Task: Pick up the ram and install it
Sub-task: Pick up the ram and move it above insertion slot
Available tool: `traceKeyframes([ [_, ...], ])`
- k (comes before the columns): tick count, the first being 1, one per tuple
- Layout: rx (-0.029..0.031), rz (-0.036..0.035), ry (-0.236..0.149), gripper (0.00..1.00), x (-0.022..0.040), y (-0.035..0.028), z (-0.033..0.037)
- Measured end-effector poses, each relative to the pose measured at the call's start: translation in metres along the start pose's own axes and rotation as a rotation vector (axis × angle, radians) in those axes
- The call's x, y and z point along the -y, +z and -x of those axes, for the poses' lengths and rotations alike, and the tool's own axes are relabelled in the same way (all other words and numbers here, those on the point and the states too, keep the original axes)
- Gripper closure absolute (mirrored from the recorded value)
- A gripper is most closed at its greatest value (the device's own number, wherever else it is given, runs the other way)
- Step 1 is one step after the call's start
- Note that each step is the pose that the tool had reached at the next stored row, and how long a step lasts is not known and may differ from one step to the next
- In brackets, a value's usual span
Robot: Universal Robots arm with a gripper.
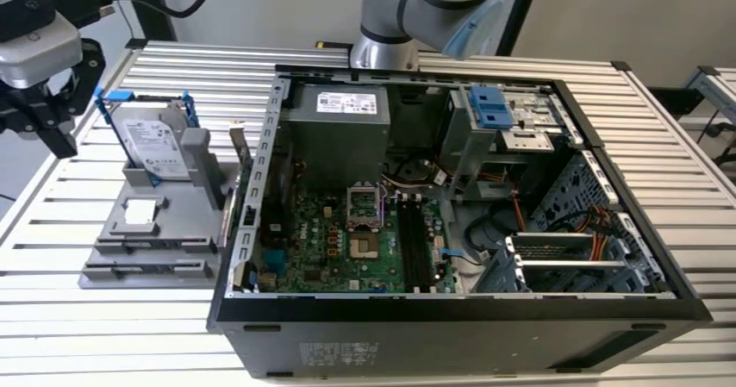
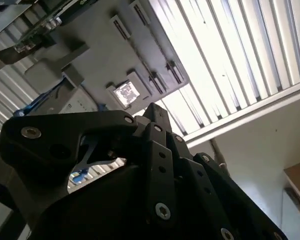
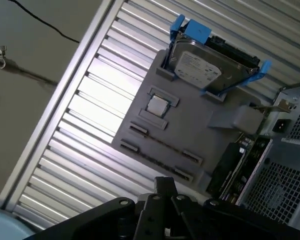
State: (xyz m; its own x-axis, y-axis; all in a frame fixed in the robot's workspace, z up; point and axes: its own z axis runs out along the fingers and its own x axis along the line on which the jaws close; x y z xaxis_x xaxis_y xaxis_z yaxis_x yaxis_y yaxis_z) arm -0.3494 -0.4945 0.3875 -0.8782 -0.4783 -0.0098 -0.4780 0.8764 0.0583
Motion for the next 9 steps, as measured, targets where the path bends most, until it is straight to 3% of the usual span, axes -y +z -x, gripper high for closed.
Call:
traceKeyframes([
  [5, -0.0033, 0.0, -0.082, 1.0, 0.0, 0.0, 0.0],
  [9, 0.0015, -0.0045, -0.139, 1.0, 0.0, -0.0001, 0.0001],
])
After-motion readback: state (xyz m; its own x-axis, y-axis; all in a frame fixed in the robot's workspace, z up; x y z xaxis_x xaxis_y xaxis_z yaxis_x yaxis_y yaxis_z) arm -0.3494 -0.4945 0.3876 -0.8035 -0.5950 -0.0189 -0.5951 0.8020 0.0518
